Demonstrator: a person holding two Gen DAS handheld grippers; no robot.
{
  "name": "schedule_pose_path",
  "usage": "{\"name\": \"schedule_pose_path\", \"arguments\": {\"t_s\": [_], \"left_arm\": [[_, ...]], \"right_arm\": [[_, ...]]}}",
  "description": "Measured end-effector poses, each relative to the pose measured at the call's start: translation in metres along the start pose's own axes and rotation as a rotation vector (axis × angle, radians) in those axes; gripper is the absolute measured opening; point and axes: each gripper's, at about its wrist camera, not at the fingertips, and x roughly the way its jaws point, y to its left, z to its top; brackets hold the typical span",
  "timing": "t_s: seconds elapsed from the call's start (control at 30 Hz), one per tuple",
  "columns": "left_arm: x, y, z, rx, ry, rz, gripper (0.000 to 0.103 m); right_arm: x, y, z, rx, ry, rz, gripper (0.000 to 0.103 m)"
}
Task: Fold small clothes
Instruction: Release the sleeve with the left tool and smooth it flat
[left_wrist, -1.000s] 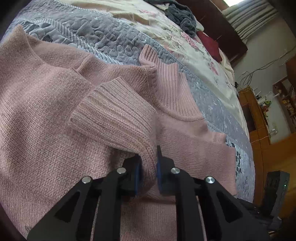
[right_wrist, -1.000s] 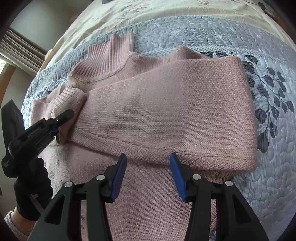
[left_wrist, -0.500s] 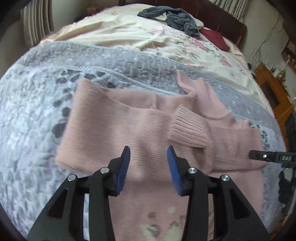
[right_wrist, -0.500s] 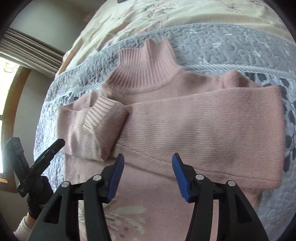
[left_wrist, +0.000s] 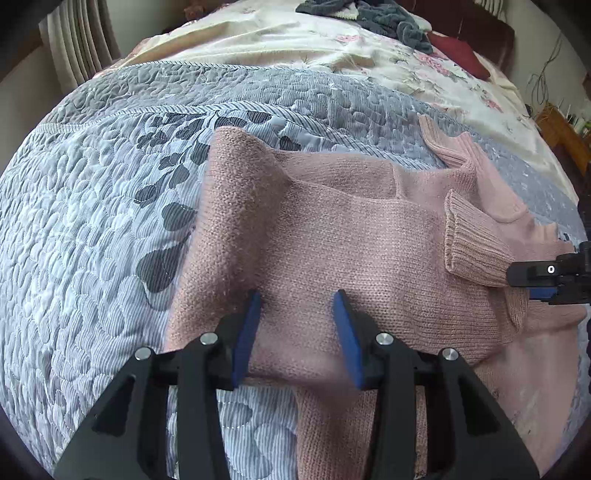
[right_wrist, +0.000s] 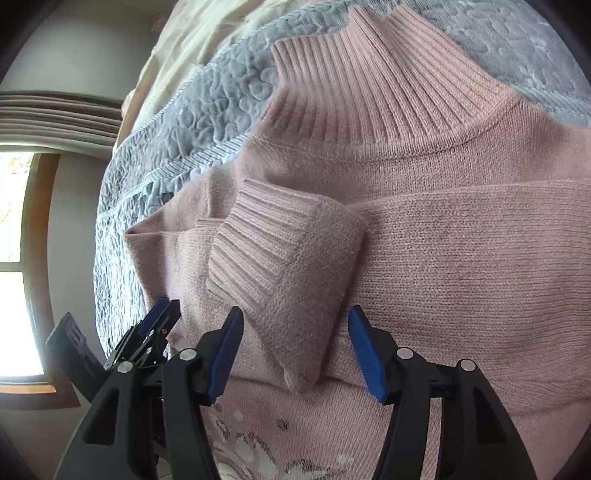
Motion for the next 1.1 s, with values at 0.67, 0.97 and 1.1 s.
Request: {"name": "schedule_pose_path", "arguments": {"t_s": [0.67, 0.97, 1.1], "left_arm": [[-0.036, -0.056, 0.016, 0.052, -0.057, -0.115, 0.041], [0.007, -0.087, 0.008, 0.097, 0.02, -0.099, 0.042], [0.012, -0.088, 0.006, 0.114, 0.017, -0.084, 0.042]], "right_arm": [[-0.089, -0.016, -0.005, -0.151, -0.161, -0.019, 0.013], [-0.06, -0.074, 0.005, -0.08, -0.125, -0.098, 0.013], [-0.054, -0.082, 0.0, -0.068, -0.114, -0.086, 0.017]]}}
